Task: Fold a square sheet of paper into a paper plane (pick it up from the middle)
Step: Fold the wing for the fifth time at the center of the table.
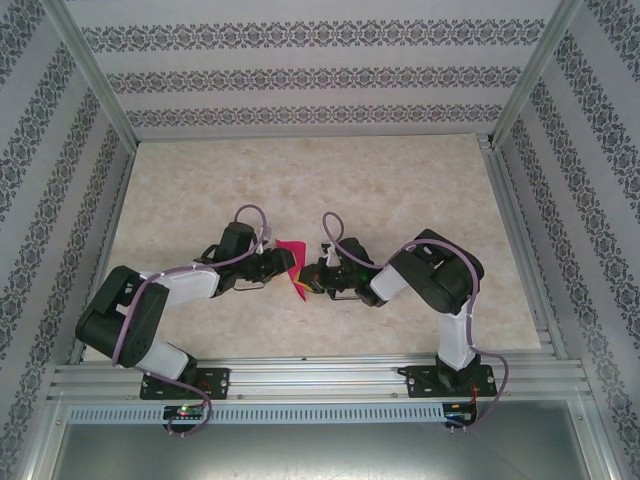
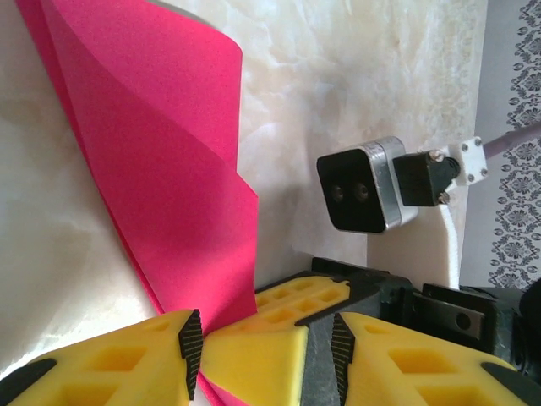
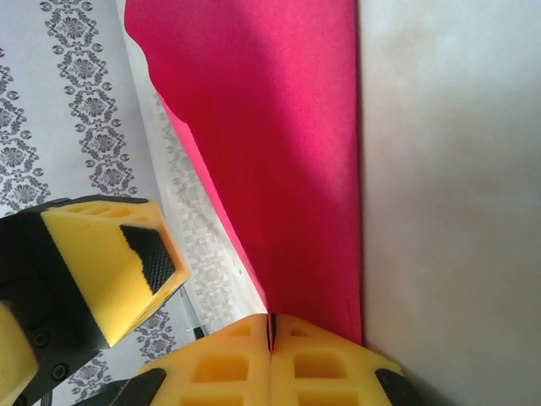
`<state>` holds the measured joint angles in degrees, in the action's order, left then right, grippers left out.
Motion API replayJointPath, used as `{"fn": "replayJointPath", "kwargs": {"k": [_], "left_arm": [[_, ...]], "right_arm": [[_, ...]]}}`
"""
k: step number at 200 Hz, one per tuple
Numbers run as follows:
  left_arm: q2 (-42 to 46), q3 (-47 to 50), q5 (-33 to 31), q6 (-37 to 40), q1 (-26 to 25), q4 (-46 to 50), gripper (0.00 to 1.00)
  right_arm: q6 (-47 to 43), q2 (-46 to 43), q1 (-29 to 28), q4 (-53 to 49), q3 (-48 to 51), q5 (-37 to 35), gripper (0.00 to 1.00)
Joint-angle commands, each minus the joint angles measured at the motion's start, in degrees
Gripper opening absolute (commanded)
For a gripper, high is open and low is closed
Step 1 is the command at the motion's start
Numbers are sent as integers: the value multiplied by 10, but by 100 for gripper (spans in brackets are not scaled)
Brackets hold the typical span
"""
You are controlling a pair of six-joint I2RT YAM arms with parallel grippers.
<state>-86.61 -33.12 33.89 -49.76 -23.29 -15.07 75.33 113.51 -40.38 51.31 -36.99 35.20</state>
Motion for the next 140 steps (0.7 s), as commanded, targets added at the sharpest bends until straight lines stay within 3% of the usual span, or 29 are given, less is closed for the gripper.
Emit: {"fn": "replayJointPath", "kwargs": {"k": [1, 94, 140], "left_arm": [[-23, -30, 7, 0, -8, -35, 48], [-127, -73, 47, 19, -10, -36, 49], [-166, -77, 44, 32, -11, -12, 48]], "right_arm": [[17, 16, -1, -50, 20, -23, 0], [-1, -5, 0, -84, 19, -39, 4], [-65, -54, 1, -222, -8, -43, 15]]}}
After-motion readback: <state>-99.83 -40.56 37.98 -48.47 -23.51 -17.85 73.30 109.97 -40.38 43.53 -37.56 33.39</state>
